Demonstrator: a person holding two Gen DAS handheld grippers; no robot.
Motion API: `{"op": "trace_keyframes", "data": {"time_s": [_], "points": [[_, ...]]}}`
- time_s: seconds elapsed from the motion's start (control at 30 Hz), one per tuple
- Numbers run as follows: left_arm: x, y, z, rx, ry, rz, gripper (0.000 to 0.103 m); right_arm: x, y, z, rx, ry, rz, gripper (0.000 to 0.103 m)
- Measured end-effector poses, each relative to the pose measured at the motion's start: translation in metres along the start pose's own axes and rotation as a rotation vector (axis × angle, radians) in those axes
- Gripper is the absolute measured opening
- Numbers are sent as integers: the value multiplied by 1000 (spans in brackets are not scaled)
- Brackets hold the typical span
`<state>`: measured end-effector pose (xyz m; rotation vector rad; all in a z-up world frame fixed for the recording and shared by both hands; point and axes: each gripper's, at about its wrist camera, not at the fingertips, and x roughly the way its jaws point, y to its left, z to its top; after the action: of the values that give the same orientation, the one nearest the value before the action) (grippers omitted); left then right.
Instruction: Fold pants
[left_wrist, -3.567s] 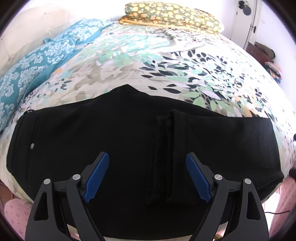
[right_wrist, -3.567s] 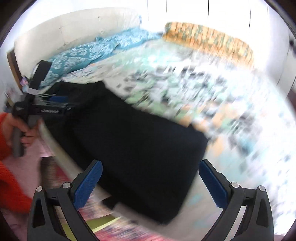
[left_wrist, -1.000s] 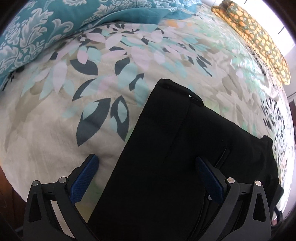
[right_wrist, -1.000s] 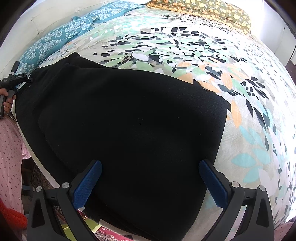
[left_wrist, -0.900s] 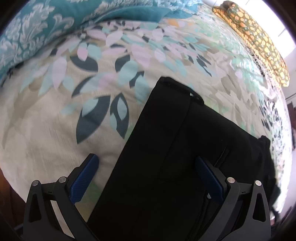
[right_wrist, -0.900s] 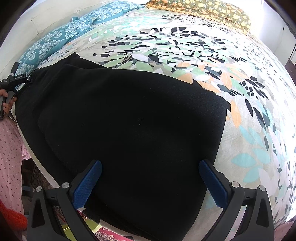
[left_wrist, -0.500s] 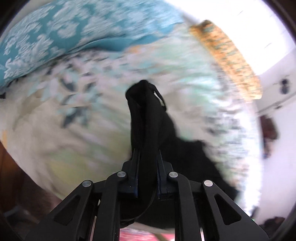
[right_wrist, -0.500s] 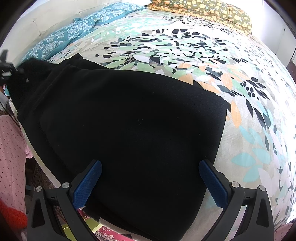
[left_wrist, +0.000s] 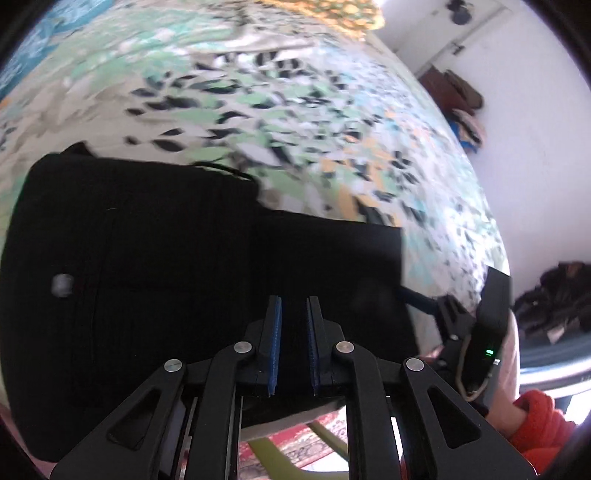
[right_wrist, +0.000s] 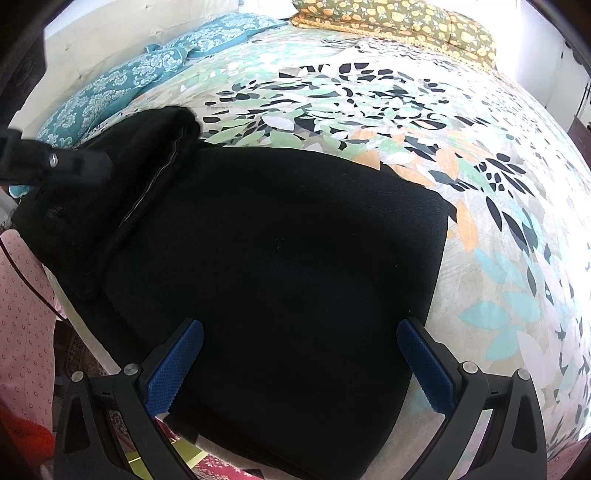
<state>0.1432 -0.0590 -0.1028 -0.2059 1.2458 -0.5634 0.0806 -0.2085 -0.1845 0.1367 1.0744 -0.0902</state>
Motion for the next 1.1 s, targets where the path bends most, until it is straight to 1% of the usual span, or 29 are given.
{"op": "trace_keyframes", "data": {"time_s": [0.03,0.07,0.1,0.13,0.17,0.2,0.23,0.27,0.3,0.33,0.37,0.4,0.43,0.47,0.53,0.57,0.6,0.63,0.67,0.7,0.73,0.8,0.97,1.0,1.07,1.1], "points": [[-8,-3,1,17,-21,-28,27,-1,-2,0,5,3,6,103],[-23,-3,5,33,-59,-39,36,-3,-4,0,11,9,13,103],[-38,-2,7,41,-106,-24,53,-4,-6,0,12,20,20,103],[-57,5,11,40,-169,12,64,-6,-8,1,13,32,27,103],[-79,17,14,27,-237,53,65,-9,-11,3,24,43,32,103],[-93,28,15,11,-275,75,67,-12,-15,5,49,48,33,103],[-113,49,17,-28,-326,106,69,-18,-20,6,90,38,50,103],[-125,66,15,-60,-359,131,70,-27,-23,6,133,8,88,103],[-135,85,14,-95,-401,177,72,-37,-25,7,171,-35,145,103],[-145,103,9,-132,-445,251,73,-46,-25,8,197,-72,222,103],[-152,125,2,-173,-480,339,73,-53,-23,12,222,-101,332,103],[-155,143,-3,-210,-503,403,73,-55,-20,15,246,-111,451,103],[-155,162,-12,-256,-519,454,73,-54,-15,19,272,-101,579,103],[-150,180,-22,-303,-525,478,73,-50,-9,23,296,-86,680,103],[-139,208,-44,-409,-532,481,73,-36,8,32,322,-25,841,103],[-132,219,-53,-460,-519,481,72,-26,17,36,333,19,899,102],[-126,225,-55,-507,-488,475,70,-16,26,40,344,52,930,99],[-119,232,-53,-552,-471,441,70,-5,34,44,350,84,946,94],[-113,234,-51,-566,-490,401,70,5,41,47,349,107,951,92],[-117,230,-52,-562,-510,399,70,13,48,49,345,127,948,87],[-119,229,-51,-543,-522,428,70,21,54,50,345,148,948,85],[-120,218,-46,-512,-517,458,71,32,64,52,330,188,920,79],[-117,218,-49,-526,-504,423,70,36,78,57,269,225,904,74],[-115,218,-48,-527,-500,420,70,41,79,58,261,250,887,70],[-115,217,-48,-523,-494,422,70,51,80,56,267,295,843,60],[-115,216,-47,-519,-493,426,70,55,78,55,279,306,847,56]]}}
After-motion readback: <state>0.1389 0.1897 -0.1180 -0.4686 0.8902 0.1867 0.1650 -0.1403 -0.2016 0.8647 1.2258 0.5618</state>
